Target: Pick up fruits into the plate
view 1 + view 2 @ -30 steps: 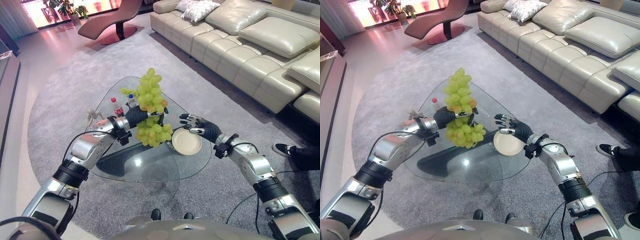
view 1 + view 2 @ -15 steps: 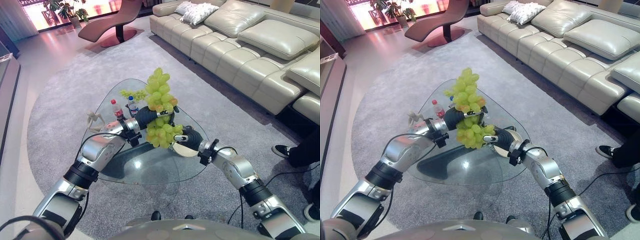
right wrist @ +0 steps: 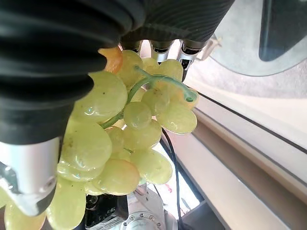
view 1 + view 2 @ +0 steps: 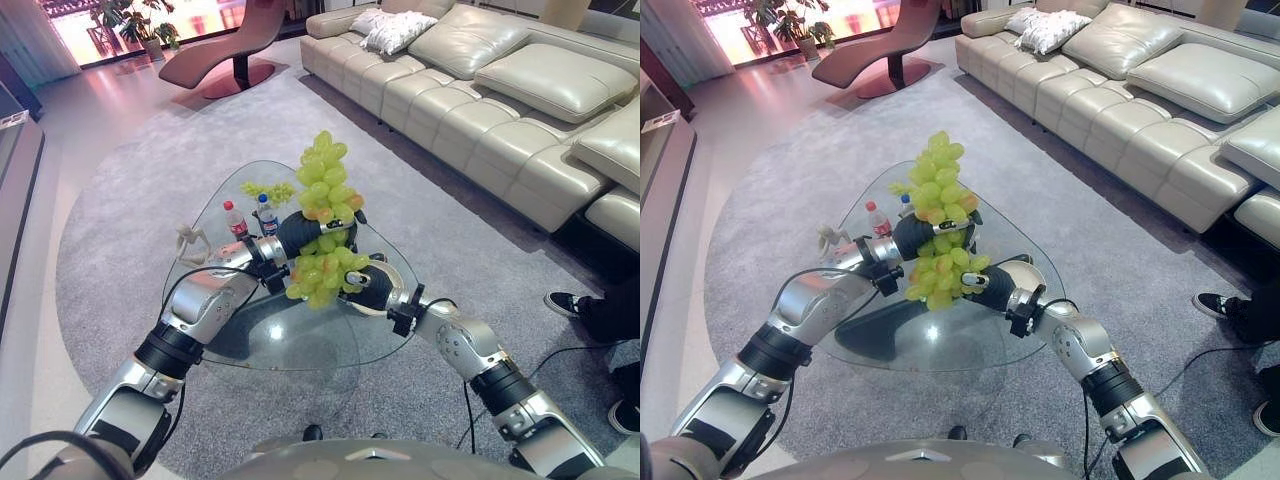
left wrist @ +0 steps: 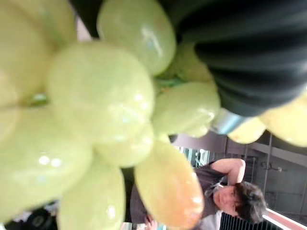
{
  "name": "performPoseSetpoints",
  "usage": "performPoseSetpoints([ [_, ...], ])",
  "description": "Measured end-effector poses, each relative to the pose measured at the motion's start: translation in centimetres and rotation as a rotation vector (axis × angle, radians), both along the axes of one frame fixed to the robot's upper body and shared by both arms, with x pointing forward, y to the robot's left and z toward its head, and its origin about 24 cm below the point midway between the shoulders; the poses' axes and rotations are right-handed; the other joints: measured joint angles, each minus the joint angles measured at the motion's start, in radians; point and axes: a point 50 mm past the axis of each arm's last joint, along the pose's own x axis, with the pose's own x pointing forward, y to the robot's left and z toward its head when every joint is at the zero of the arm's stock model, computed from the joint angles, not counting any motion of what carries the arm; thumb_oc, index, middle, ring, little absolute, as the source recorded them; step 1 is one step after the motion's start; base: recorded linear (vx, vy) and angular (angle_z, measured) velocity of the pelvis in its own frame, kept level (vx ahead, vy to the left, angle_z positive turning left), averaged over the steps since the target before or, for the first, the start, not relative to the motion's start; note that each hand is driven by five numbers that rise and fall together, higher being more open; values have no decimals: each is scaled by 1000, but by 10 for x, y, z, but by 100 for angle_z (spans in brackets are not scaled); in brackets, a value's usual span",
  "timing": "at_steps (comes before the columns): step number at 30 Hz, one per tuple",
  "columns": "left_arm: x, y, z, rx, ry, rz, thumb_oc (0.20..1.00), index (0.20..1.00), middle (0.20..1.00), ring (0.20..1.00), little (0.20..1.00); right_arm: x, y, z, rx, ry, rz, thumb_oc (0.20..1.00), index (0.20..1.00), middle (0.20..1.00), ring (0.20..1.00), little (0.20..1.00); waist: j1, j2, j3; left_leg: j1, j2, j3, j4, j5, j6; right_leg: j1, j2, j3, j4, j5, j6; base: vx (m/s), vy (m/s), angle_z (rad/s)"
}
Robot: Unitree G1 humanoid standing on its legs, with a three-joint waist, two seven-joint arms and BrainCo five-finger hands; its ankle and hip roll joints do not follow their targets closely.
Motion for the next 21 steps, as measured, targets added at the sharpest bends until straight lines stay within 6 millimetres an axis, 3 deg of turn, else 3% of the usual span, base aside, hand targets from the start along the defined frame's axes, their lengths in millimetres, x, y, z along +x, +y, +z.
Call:
performPoseSetpoints([
  [21, -3, 0, -3, -12, -3, -12, 200, 200, 200, 200, 200, -15, 10, -2, 152, 102, 57, 1000, 1000, 1000, 1000, 1000, 24, 9, -14, 0, 0, 0, 0, 0, 0, 0, 0, 0, 0, 0, 0, -3, 0, 0],
])
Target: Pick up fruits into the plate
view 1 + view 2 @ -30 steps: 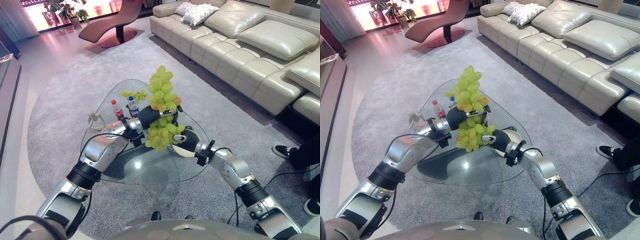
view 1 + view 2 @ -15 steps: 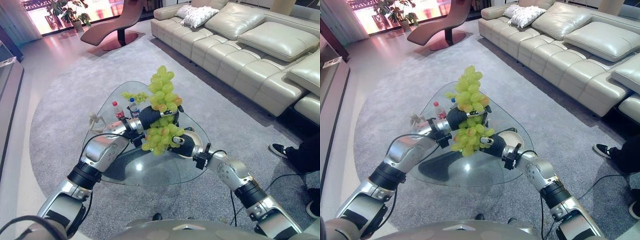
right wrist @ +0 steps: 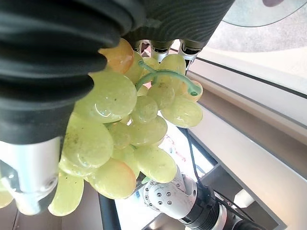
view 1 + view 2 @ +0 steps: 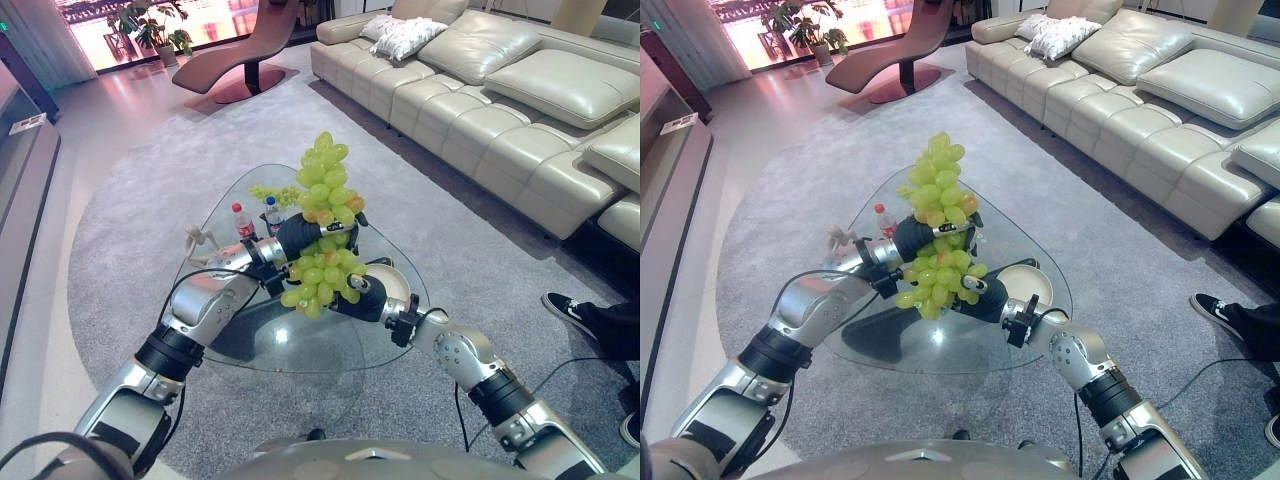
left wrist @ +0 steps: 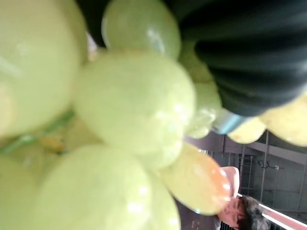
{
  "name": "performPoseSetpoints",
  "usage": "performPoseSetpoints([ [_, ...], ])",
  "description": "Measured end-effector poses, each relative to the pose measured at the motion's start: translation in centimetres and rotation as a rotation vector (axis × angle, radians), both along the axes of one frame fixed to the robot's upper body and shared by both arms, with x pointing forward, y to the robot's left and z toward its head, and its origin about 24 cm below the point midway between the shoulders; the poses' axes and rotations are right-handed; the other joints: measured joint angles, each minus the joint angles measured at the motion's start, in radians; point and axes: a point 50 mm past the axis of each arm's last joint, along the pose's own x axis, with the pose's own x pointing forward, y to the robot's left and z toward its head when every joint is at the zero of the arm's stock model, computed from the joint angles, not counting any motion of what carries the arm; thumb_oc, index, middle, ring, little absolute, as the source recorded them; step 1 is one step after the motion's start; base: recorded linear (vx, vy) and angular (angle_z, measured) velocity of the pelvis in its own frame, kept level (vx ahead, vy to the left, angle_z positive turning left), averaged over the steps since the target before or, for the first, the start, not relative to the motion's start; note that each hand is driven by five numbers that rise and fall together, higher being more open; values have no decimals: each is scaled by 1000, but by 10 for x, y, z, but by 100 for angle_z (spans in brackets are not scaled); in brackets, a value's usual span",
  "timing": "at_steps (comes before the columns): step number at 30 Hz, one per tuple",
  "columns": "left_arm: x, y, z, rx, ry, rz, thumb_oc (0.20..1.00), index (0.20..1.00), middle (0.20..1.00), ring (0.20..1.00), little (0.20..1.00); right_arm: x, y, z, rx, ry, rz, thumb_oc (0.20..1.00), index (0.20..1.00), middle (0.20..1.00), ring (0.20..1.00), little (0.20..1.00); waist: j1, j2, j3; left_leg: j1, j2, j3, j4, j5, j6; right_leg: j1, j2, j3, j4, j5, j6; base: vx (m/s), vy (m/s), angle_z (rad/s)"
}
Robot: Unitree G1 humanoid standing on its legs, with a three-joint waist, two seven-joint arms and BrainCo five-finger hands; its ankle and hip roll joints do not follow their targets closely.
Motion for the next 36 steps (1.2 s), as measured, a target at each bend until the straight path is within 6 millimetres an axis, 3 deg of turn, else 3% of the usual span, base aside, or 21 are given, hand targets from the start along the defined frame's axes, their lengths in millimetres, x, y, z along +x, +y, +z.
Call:
performPoseSetpoints([
  [18, -8, -12, -4, -87, 35, 3, 200, 200, 200, 200, 200, -9, 9, 0, 118, 74, 75, 1000, 1000, 1000, 1000, 1000, 23, -15, -9, -2, 0, -2, 0, -6, -1, 0, 0, -2, 0, 0, 0, 0, 0, 0],
  [19, -8, -12, -4, -86, 35, 3, 200, 200, 200, 200, 200, -9, 9, 0, 118, 75, 76, 514, 514, 514, 514, 514, 23, -18, -11, -2, -1, -2, 0, -6, -1, 0, -1, -2, 0, 0, 0, 0, 0, 0],
  [20, -8, -11, -4, -84, 35, 5, 200, 200, 200, 200, 200, -9, 9, 0, 118, 74, 77, 200, 200, 200, 200, 200, 22, -21, -13, -2, -1, -2, 0, -6, -2, 0, -1, -2, 0, 0, 0, 0, 0, 0],
  [36, -7, -5, -5, -57, 37, 27, 200, 200, 200, 200, 200, -11, 10, -1, 118, 76, 89, 200, 200, 200, 200, 200, 21, -23, -14, -2, -2, -2, 0, -8, 1, 0, -2, -2, 0, 0, 0, 0, 0, 0],
])
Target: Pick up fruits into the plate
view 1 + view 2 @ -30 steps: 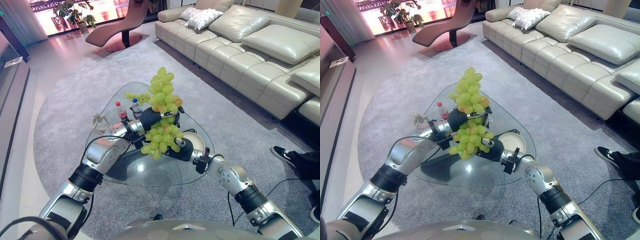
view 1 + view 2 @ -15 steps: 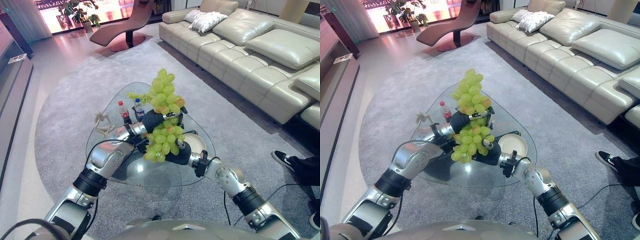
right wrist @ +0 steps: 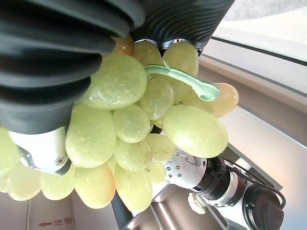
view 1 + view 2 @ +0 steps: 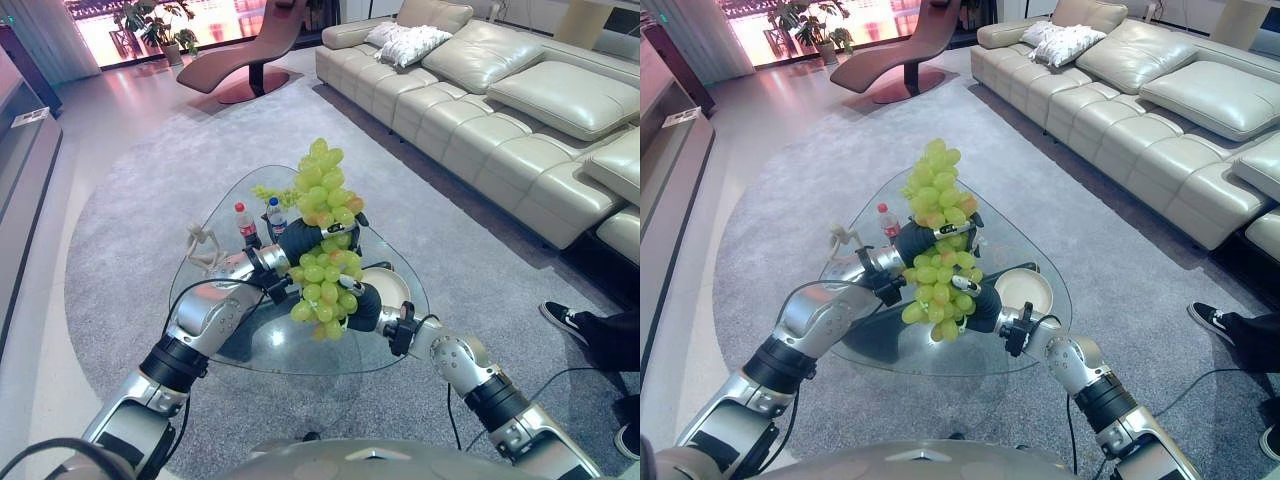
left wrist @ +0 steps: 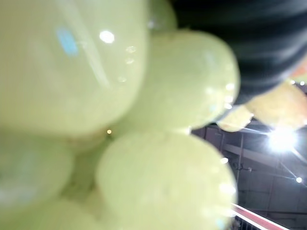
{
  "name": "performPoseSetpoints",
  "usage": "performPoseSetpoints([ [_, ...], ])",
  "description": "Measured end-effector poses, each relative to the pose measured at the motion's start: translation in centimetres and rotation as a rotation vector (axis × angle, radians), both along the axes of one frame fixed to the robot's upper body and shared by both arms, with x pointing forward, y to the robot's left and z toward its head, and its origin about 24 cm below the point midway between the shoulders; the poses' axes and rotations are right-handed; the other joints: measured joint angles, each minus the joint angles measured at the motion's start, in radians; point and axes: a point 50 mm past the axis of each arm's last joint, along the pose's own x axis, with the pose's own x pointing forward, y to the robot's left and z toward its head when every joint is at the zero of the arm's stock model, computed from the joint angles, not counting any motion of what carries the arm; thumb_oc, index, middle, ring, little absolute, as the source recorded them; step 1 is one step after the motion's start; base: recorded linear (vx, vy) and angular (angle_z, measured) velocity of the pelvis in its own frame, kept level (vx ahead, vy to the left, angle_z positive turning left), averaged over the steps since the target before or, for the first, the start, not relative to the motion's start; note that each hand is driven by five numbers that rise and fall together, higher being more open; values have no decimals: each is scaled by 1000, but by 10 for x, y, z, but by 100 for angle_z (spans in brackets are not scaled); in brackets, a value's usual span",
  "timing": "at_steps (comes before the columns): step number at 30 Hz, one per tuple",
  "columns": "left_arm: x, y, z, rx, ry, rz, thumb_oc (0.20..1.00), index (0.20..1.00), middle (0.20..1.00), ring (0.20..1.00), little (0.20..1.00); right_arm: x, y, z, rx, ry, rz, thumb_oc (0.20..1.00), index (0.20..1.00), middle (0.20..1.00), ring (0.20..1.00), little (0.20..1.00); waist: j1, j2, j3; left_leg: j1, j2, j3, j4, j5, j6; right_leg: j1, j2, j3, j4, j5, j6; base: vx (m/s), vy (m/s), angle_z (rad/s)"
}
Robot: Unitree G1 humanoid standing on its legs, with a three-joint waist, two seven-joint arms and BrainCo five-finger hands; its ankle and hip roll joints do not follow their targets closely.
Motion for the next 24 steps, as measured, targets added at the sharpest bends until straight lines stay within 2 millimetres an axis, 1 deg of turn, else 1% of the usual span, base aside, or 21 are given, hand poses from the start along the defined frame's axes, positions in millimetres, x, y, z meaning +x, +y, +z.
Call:
performPoseSetpoints([
  [12, 0, 0, 0, 2, 3, -1, 200, 200, 200, 200, 200, 0, 0, 0, 0, 1, 0, 200, 200, 200, 200, 200, -1, 0, 0, 0, 0, 0, 0, -1, 1, 0, 0, 0, 0, 0, 0, 0, 0, 0],
  [13, 0, 0, 0, 3, 4, -1, 423, 423, 423, 423, 423, -1, 0, -1, 0, 3, -1, 200, 200, 200, 200, 200, -1, 0, 0, 0, 0, 0, 0, -1, 1, 0, 0, 0, 0, 0, 0, 0, 0, 0],
  [14, 0, 0, -1, 3, 5, -1, 950, 950, 950, 950, 950, -1, 0, -1, 0, 4, -1, 200, 200, 200, 200, 200, -1, 0, 0, 0, 0, 0, 0, -1, 1, 0, 0, 0, 0, 0, 0, 0, 0, 0],
  [15, 0, 0, -1, 4, 8, 1, 1000, 1000, 1000, 1000, 1000, -1, 0, -1, 1, 4, -3, 200, 200, 200, 200, 200, -1, 0, 0, 0, 0, 0, 0, -1, 1, 0, 0, 0, 0, 0, 0, 0, 0, 0],
  [18, -1, 1, -5, 10, 29, 9, 1000, 1000, 1000, 1000, 1000, -3, -1, -3, 3, 11, -9, 200, 200, 200, 200, 200, -1, 0, 0, 0, 0, 0, 0, -2, 3, 0, 0, 0, 0, 0, 0, 0, 0, 0],
  [21, -6, 4, -16, 15, 76, 27, 1000, 1000, 1000, 1000, 1000, -8, -4, -9, 4, 35, -20, 200, 200, 200, 200, 200, -3, 1, 0, 0, 0, 1, 0, -4, 5, 0, 0, 1, 0, 0, 0, 0, 0, 0],
  [24, -11, 10, -27, 15, 120, 54, 1000, 1000, 1000, 1000, 1000, -11, -12, -13, 13, 48, -63, 200, 200, 200, 200, 200, -3, 1, 0, 0, 0, 1, 0, -4, 6, 0, -1, 1, 0, -1, 0, 0, 0, 0],
])
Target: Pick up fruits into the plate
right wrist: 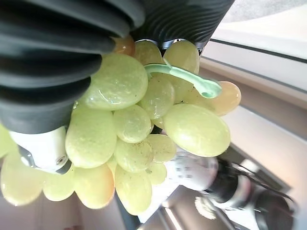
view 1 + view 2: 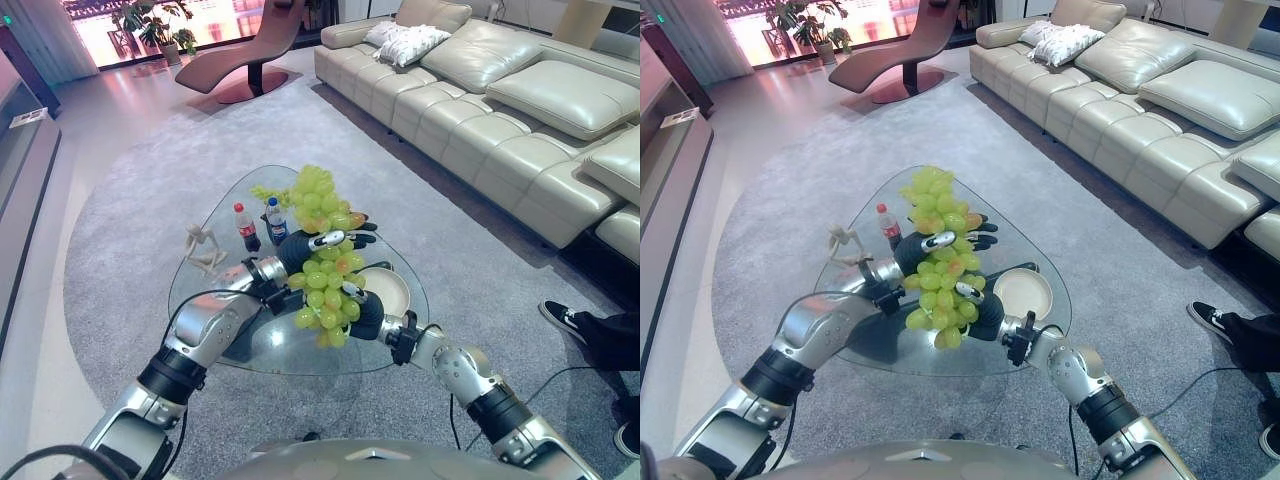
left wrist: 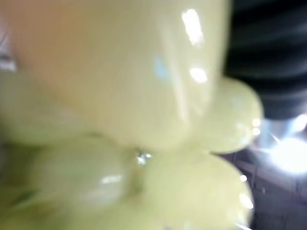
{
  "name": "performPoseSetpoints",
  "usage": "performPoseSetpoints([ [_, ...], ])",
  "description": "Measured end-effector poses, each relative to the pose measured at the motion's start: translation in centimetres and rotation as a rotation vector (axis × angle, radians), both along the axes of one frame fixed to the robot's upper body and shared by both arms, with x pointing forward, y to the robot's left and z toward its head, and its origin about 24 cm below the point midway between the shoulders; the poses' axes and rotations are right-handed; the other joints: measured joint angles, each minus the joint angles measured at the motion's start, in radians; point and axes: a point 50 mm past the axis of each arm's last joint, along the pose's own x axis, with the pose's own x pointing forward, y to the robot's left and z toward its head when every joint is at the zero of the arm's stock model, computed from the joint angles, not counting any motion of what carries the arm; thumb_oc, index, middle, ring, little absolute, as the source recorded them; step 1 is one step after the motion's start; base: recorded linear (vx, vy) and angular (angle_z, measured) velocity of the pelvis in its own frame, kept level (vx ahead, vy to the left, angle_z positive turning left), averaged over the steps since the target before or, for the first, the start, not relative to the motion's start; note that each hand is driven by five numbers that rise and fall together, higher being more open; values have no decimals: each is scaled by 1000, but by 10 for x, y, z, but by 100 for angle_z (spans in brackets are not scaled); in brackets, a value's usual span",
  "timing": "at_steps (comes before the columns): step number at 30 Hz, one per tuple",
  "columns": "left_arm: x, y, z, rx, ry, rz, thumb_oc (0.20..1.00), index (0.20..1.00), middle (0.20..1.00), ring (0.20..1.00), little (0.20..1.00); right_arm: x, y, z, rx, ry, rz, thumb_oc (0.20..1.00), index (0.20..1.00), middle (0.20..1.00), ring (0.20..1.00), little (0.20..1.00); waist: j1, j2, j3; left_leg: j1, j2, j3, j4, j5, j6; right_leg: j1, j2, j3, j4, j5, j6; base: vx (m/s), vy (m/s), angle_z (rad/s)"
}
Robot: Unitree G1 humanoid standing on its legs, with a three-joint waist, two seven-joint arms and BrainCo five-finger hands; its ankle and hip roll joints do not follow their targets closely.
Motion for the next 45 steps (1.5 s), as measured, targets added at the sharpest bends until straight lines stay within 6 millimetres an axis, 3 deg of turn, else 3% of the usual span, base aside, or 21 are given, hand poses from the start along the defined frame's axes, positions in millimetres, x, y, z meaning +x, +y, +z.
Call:
performPoseSetpoints([
  [4, -5, 8, -9, -3, 36, 34, 1000, 1000, 1000, 1000, 1000, -1, -10, -3, 4, 6, -50, 200, 200, 200, 200, 200, 1, 0, 0, 0, 0, 1, 0, -2, 2, 0, -1, 0, 0, 0, 1, 0, 0, 0],
  [15, 0, 53, -29, 1, 116, 237, 1000, 1000, 1000, 1000, 1000, 2, -54, -10, -72, -23, -229, 200, 200, 200, 200, 200, -1, -1, 0, 0, -1, 6, 0, -5, 7, 0, -2, 1, 0, -1, 2, 0, 0, 0],
  [22, -16, 92, -70, 115, 263, 387, 1000, 1000, 1000, 1000, 1000, -4, -88, -26, -169, 26, -340, 200, 200, 200, 200, 200, -5, -8, 5, 0, -3, 6, 0, -8, 11, 0, -4, 0, 0, -3, 5, 0, 0, 0],
  [25, -33, 111, -99, 201, 375, 443, 1000, 1000, 1000, 1000, 1000, -4, -103, -27, -230, 15, -377, 200, 200, 200, 200, 200, -14, -18, 11, 0, -5, 7, 0, -9, 13, 0, -6, 0, 0, -4, 6, 0, 0, 0],
  [28, -45, 121, -113, 244, 437, 477, 1000, 1000, 1000, 1000, 1000, -2, -115, -25, -280, -2, -406, 200, 200, 200, 200, 200, -19, -28, 20, -1, -6, 7, 0, -10, 14, 0, -8, 0, 0, -5, 8, 0, 0, 0],
  [32, -76, 149, -155, 389, 602, 582, 1000, 1000, 1000, 1000, 1000, -1, -152, -27, -487, -3, -480, 200, 200, 200, 200, 200, -19, -38, 34, -14, -11, 7, 0, -12, 18, -12, -13, 0, 0, -7, 11, 28, 16, 1],
  [36, -95, 162, -176, 516, 672, 647, 1000, 1000, 1000, 1000, 1000, 3, -169, -32, -670, -17, -529, 200, 200, 200, 200, 200, -18, -45, 60, -16, -14, 7, 0, -12, 20, -13, -16, -2, 0, -8, 13, -30, 11, 0],
  [40, -113, 159, -200, 623, 736, 691, 1000, 1000, 1000, 1000, 1000, 28, -195, -17, -954, -123, -588, 200, 200, 200, 200, 200, -19, -33, 102, -83, -20, 3, 3, 19, 16, -81, -21, -5, 0, 3, 20, -120, 16, 3],
  [45, -114, 154, -210, 647, 776, 730, 1000, 1000, 1000, 1000, 1000, 64, -215, 15, -1193, -269, -690, 200, 200, 200, 200, 200, 3, -20, 201, -136, -20, -19, 7, 47, -14, -127, -21, -30, 1, 12, 17, -133, -4, 15],
])
